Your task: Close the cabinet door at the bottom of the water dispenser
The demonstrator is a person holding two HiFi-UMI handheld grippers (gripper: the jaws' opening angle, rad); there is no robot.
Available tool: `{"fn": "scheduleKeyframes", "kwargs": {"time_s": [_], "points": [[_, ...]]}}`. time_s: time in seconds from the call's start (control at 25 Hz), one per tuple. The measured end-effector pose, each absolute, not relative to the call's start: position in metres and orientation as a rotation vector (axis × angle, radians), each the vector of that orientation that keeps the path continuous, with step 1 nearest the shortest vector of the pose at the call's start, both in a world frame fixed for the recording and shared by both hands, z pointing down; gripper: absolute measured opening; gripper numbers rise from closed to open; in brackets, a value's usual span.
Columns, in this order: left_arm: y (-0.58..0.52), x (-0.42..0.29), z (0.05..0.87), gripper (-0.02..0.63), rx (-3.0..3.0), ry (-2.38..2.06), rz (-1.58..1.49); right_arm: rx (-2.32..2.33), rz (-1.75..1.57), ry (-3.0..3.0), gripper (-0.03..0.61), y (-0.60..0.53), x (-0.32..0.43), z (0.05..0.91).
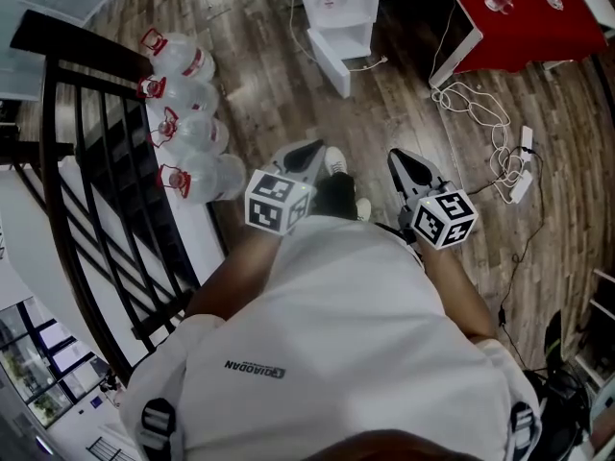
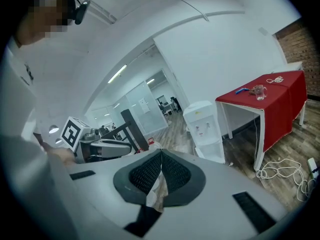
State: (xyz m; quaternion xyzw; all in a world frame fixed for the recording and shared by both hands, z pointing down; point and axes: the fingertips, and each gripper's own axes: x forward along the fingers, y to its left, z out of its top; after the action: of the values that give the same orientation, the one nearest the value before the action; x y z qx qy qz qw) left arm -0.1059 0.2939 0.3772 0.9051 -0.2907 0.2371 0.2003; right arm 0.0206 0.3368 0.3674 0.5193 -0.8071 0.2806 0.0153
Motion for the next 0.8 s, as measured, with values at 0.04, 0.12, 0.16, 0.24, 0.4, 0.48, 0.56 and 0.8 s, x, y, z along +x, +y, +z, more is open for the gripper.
{"fn": "scheduleKeyframes", "kwargs": {"time_s": [0.04, 0.12, 0.16, 0.24, 0.4, 0.48, 0.56, 0.8], "points": [[0.29, -0.104, 0.379, -0.003, 2.524, -0.811, 0.659, 1.612, 0.87, -2.505, 0.021, 0.333, 0.024, 0.369], [0.278, -0.098, 0.382, -0.003, 2.508, -0.805, 0.648, 1.604, 0.859, -2.491, 0.021, 0.323, 0.029, 0.372], [0.271, -0.096, 0.383, -0.003, 2.502, -0.803, 0.644, 1.599, 0.855, -2.483, 0.021, 0.316, 0.032, 0.373], [0.254, -0.091, 0.388, -0.003, 2.5, -0.804, 0.645, 1.586, 0.853, -2.467, 0.021, 0.3, 0.037, 0.377], [0.211, -0.08, 0.397, -0.003, 2.496, -0.814, 0.641, 1.546, 0.846, -2.439, 0.021, 0.26, 0.047, 0.387], [0.185, -0.072, 0.401, -0.003, 2.489, -0.817, 0.629, 1.515, 0.825, -2.429, 0.021, 0.234, 0.053, 0.39], [0.157, -0.066, 0.405, -0.003, 2.483, -0.821, 0.623, 1.483, 0.796, -2.42, 0.021, 0.205, 0.056, 0.394], [0.077, -0.061, 0.418, -0.003, 2.476, -0.852, 0.638, 1.384, 0.769, -2.35, 0.023, 0.125, 0.061, 0.42]]}}
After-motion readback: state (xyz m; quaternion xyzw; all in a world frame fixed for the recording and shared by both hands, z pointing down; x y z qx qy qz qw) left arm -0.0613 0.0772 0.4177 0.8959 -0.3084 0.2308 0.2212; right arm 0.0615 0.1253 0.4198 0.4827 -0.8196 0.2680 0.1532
